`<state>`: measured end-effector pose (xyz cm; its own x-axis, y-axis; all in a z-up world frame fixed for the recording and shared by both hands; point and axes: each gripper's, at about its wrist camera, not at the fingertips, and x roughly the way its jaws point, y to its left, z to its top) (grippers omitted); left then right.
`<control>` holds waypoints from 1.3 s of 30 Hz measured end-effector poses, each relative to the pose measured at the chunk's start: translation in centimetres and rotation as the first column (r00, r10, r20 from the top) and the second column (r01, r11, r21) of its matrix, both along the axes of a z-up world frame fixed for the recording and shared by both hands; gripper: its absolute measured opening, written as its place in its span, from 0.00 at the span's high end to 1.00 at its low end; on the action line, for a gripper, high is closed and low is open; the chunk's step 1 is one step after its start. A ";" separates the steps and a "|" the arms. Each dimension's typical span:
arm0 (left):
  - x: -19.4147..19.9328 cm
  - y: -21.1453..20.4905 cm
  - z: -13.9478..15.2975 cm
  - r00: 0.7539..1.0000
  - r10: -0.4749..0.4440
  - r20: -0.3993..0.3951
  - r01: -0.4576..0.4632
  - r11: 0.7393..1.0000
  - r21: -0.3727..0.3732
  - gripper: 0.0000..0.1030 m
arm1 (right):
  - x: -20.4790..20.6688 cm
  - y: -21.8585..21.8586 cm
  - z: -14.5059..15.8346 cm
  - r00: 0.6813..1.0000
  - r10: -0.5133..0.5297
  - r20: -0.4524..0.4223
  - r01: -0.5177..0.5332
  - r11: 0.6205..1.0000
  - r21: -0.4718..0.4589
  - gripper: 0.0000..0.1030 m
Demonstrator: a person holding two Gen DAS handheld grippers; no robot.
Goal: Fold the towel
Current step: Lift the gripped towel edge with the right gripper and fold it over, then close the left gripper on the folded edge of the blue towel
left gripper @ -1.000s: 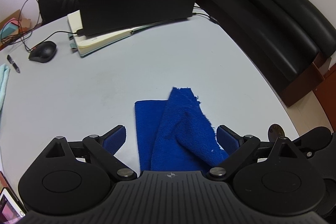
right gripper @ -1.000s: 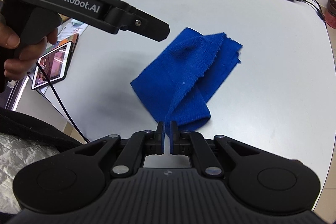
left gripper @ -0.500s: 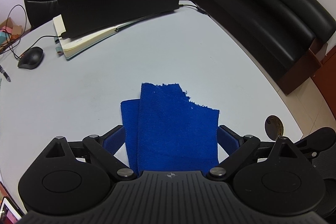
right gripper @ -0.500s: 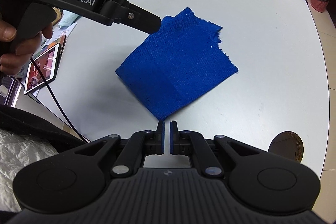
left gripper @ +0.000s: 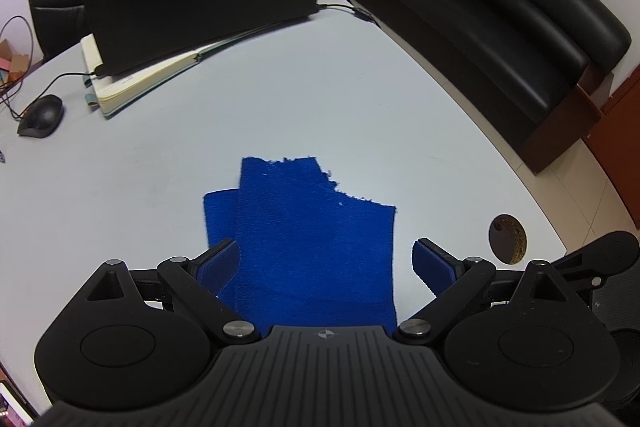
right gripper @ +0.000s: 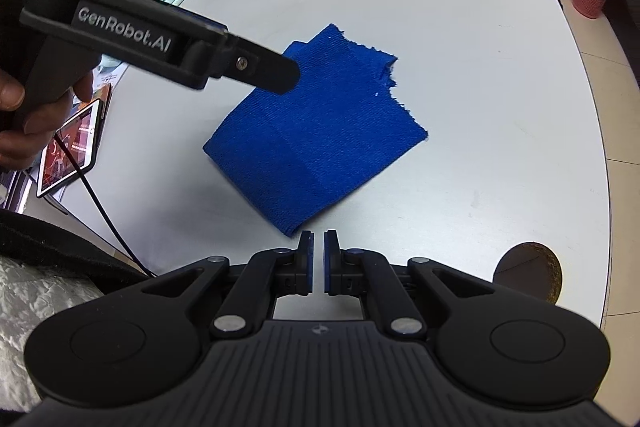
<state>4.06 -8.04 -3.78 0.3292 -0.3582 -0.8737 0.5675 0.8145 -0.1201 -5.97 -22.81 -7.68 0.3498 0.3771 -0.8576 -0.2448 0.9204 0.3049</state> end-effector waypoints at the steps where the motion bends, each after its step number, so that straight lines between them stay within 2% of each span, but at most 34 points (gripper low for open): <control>1: -0.1 -0.3 0.0 1.000 -0.008 -0.002 0.008 1.000 -0.003 0.11 | -0.1 -0.1 0.0 1.000 -0.005 0.001 0.005 1.000 -0.003 0.94; 4: -0.5 -1.2 -0.4 0.999 -0.032 -0.009 0.032 0.999 -0.004 0.19 | -0.3 -0.8 -0.1 1.000 -0.027 0.002 0.027 1.000 -0.007 0.94; 13: -1.0 -3.2 -1.7 0.998 -0.060 -0.019 0.059 0.998 -0.014 0.29 | -0.9 -2.9 -0.1 0.996 -0.087 0.018 0.087 0.996 -0.015 0.94; 21: -0.4 -4.5 -3.6 1.000 -0.025 -0.016 0.025 1.000 -0.001 0.30 | -1.4 -5.4 0.2 0.988 -0.148 0.039 0.149 0.988 -0.026 0.93; 33: 1.1 -6.9 -7.1 1.000 0.003 -0.013 -0.003 1.000 0.028 0.46 | -3.1 -8.5 0.5 0.970 -0.237 0.052 0.239 0.970 -0.047 0.93; 37: 2.1 -7.1 -8.1 0.999 0.035 -0.020 -0.035 0.999 0.038 0.56 | -3.8 -9.4 0.5 0.963 -0.266 0.046 0.268 0.962 -0.052 0.93; 39: 2.4 -7.1 -8.3 0.999 0.041 -0.028 -0.040 0.999 0.034 0.56 | -4.1 -9.8 0.5 0.960 -0.277 0.045 0.279 0.959 -0.054 0.93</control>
<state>6.43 -15.10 -12.12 0.3173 -0.3154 -0.8943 0.5307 0.8406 -0.1082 -10.10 -32.60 -7.16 0.4648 0.2094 -0.8603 0.0137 0.9698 0.2434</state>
